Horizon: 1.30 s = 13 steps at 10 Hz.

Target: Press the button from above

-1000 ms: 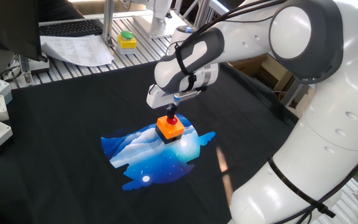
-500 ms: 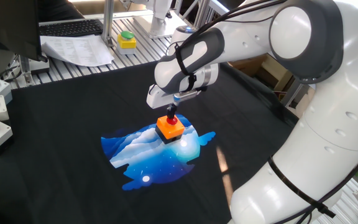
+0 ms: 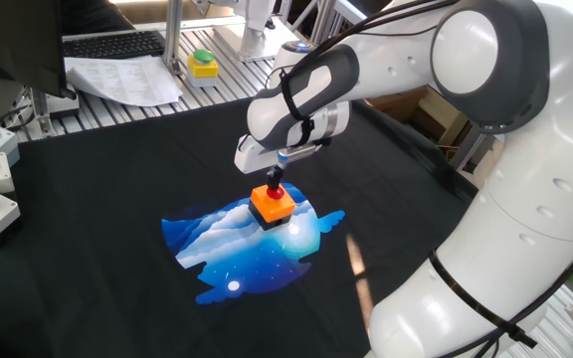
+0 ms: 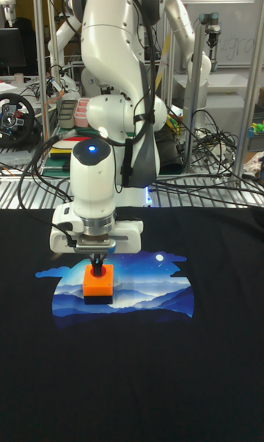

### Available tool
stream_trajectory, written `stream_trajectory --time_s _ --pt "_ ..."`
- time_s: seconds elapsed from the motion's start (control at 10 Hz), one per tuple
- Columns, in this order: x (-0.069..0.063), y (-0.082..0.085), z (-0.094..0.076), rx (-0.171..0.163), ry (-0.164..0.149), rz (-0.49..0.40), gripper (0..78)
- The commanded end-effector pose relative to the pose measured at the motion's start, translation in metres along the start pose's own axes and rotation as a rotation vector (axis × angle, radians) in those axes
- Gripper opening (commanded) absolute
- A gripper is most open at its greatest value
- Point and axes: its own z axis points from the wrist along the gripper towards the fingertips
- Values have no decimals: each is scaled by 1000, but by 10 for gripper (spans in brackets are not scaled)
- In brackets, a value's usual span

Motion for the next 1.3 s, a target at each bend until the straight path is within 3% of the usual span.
stream_trajectory --time_s 0.1,0.8,1.1,1.3 --pt "13 0 11 -8 41 -2 0" --pt "13 0 -27 -9 49 11 0" --pt "12 1 -56 -10 53 20 0" --pt "13 -8 -85 -14 52 20 0"
